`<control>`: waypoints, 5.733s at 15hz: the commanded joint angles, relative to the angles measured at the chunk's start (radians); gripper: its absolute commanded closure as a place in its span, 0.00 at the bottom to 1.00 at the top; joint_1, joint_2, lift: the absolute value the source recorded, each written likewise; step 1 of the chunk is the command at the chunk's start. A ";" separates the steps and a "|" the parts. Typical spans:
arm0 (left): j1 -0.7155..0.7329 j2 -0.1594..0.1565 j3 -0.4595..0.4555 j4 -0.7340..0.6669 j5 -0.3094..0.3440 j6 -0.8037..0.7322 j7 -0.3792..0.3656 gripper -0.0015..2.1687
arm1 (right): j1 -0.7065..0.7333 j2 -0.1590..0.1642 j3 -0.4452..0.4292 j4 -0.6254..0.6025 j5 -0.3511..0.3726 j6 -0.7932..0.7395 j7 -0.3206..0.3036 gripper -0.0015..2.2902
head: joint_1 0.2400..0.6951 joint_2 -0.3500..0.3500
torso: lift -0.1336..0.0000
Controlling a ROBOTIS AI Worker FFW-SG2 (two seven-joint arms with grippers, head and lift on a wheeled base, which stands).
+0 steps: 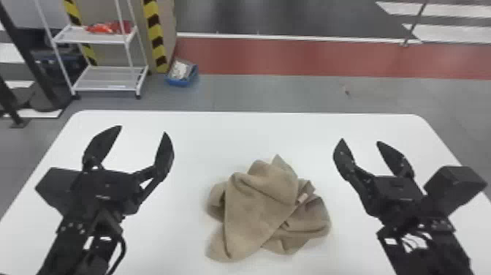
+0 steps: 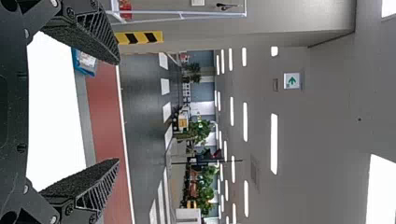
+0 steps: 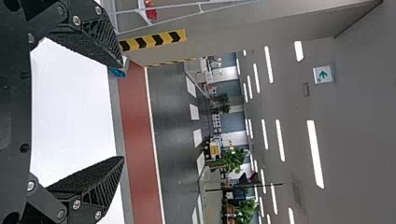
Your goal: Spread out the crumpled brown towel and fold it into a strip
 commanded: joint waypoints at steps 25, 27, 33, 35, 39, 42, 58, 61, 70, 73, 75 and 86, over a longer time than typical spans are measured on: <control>0.095 0.006 -0.029 -0.121 -0.005 0.269 0.094 0.07 | 0.057 -0.017 -0.198 0.034 0.033 0.055 0.229 0.09 | 1.00 0.38 | 0.07; 0.117 0.011 -0.046 -0.181 -0.002 0.367 0.097 0.07 | 0.061 -0.017 -0.273 0.040 0.047 0.049 0.322 0.09 | 1.00 0.35 | 0.07; 0.103 0.024 -0.120 -0.178 0.005 0.477 0.094 0.07 | 0.038 -0.018 -0.413 0.104 0.067 0.062 0.611 0.10 | 1.00 0.19 | 0.07; 0.104 0.028 -0.123 -0.190 0.019 0.545 0.090 0.07 | 0.029 -0.018 -0.431 0.117 0.097 0.065 0.676 0.11 | 1.00 0.14 | 0.07; 0.112 0.034 -0.120 -0.242 0.048 0.744 0.057 0.07 | 0.012 -0.018 -0.457 0.123 0.157 0.187 0.706 0.13 | 1.00 0.10 | 0.07; 0.114 0.034 -0.118 -0.247 0.091 0.790 0.011 0.07 | 0.003 -0.018 -0.500 0.167 0.146 0.175 0.722 0.15 | 1.00 0.06 | 0.07; 0.068 0.040 -0.212 -0.218 0.053 0.815 -0.098 0.25 | -0.011 -0.006 -0.554 0.173 0.110 0.178 0.721 0.15 | 1.00 0.00 | 0.07; 0.081 0.051 -0.207 -0.252 0.045 0.870 -0.109 0.25 | -0.018 -0.006 -0.546 0.173 0.111 0.178 0.721 0.15 | 1.00 0.00 | 0.07; 0.072 0.044 -0.229 -0.235 0.031 0.882 -0.115 0.34 | -0.014 -0.003 -0.535 0.163 0.111 0.175 0.721 0.15 | 1.00 0.00 | 0.07; 0.074 0.043 -0.230 -0.239 0.039 0.870 -0.078 0.79 | -0.014 0.003 -0.512 0.149 0.111 0.166 0.721 0.15 | 1.00 0.00 | 0.07; 0.075 0.043 -0.225 -0.227 0.050 0.821 -0.078 0.81 | -0.026 0.006 -0.489 0.126 0.108 0.147 0.721 0.15 | 1.00 0.00 | 0.07; 0.086 0.047 -0.232 -0.235 0.050 0.793 -0.066 0.83 | -0.149 0.000 -0.140 0.054 0.053 0.408 0.733 0.22 | 1.00 0.19 | 0.07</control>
